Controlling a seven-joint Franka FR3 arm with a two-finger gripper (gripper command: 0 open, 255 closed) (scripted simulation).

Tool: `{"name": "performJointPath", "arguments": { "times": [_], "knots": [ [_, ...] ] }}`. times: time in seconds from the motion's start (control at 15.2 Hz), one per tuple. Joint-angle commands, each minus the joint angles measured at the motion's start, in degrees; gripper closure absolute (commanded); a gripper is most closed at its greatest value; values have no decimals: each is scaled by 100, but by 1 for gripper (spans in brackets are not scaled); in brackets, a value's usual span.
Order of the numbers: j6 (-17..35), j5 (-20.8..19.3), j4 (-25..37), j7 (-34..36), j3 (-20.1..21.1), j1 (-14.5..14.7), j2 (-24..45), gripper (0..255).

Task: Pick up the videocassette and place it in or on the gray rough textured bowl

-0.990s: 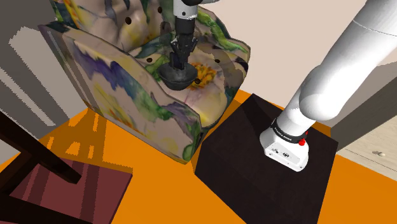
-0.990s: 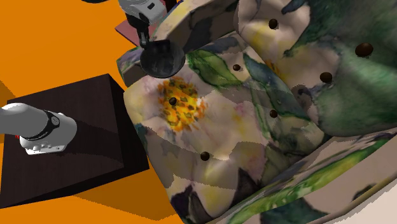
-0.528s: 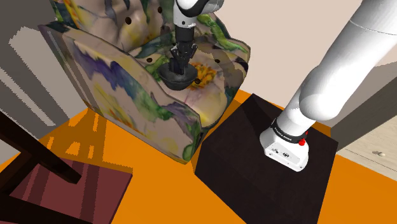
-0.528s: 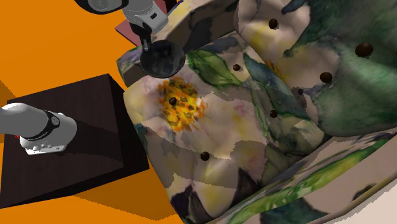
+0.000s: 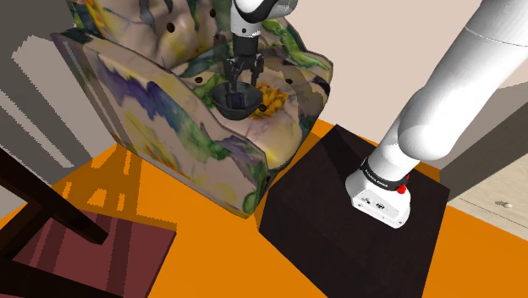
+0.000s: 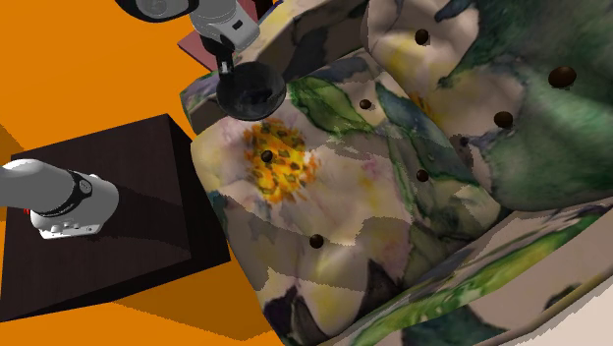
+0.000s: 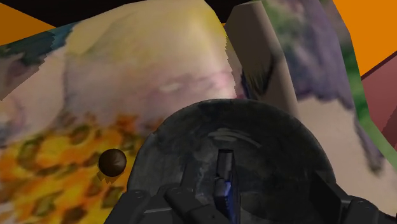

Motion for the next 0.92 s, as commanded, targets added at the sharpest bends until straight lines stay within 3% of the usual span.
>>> {"name": "performJointPath", "arguments": {
  "times": [0.0, 0.13, 0.4, 0.86],
  "knots": [
    [0, 0, 0, 0, 0, 0, 0, 0],
    [0, 0, 0, 0, 0, 0, 0, 0],
    [-718, -33, 493, 14, -40, -41, -221, 0],
    [-718, -33, 493, 14, -40, -41, -221, 0]
  ]
}}
